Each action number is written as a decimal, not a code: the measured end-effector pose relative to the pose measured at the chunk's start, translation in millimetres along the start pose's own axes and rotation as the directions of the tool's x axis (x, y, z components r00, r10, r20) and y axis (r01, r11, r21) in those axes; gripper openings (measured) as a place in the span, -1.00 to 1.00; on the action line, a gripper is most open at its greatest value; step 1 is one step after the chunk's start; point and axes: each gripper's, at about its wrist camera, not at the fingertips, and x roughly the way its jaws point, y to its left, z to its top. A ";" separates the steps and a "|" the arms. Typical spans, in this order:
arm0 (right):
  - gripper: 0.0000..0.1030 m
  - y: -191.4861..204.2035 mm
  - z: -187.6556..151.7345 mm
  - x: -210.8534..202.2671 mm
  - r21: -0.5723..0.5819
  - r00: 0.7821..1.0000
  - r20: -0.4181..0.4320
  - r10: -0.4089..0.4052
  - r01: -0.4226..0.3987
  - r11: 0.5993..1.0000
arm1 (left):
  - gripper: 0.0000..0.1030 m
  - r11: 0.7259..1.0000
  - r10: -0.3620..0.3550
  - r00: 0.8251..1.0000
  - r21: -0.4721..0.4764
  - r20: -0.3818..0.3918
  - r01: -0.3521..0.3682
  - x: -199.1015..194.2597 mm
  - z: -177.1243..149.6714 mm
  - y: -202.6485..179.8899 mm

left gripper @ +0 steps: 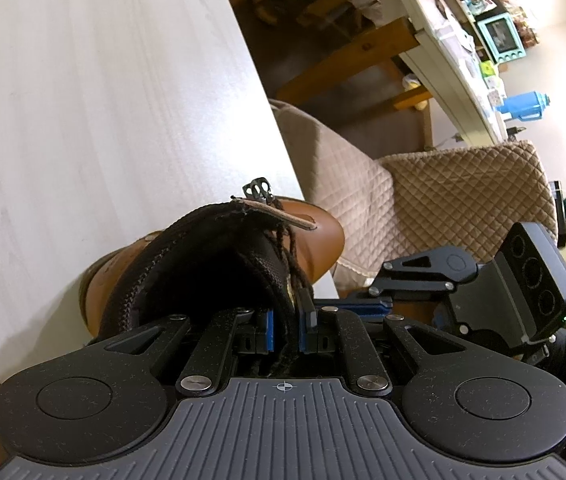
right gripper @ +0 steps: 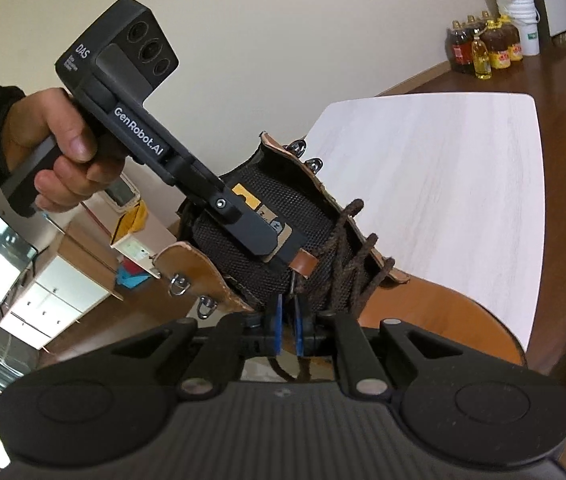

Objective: Lace up shoes with both hands
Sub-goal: 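Hold the boot collar with the left tool while the right tool tugs lace at the eyelets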

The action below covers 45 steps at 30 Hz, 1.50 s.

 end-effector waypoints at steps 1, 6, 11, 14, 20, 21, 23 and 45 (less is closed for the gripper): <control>-0.82 -0.6 0.1 0.3 0.004 1.000 0.001 0.000 0.000 1.000 | -0.79 1.000 -0.001 1.000 0.000 0.000 0.001 -1.1 -1.0 1.5; -0.89 -1.4 -3.5 3.7 0.073 1.000 -0.002 0.017 -0.017 0.997 | -0.79 1.000 -0.010 1.000 0.001 -0.001 0.010 -5.2 -4.7 7.3; -0.99 -6.6 -7.1 6.0 0.168 0.999 0.021 0.034 -0.037 0.985 | -0.78 1.000 -0.026 1.000 -0.003 0.000 0.026 -6.0 -6.6 8.6; -0.99 -5.2 -9.7 4.5 0.208 0.998 0.057 0.019 -0.030 0.978 | -0.78 1.000 -0.028 1.000 -0.003 -0.003 0.028 -6.4 -8.3 9.8; -0.85 -2.9 -8.4 3.3 0.252 0.998 0.055 0.029 -0.042 0.967 | -0.78 1.000 -0.021 1.000 -0.003 -0.002 0.021 -7.3 -8.5 10.1; -0.81 -3.9 -9.3 2.0 0.262 0.998 0.048 0.036 -0.047 0.964 | -0.78 1.000 -0.022 1.000 -0.003 -0.003 0.022 -7.5 -8.8 10.1; -0.69 -10.0 -12.9 -1.6 0.307 0.998 0.044 0.040 -0.052 0.950 | -0.78 1.000 -0.024 1.000 -0.002 -0.001 0.024 -8.0 -8.8 10.2; -0.70 -33.3 -10.6 9.9 0.465 0.988 0.005 0.158 -0.142 0.874 | -0.77 0.998 -0.057 0.998 -0.012 -0.003 0.057 -7.3 -11.9 16.0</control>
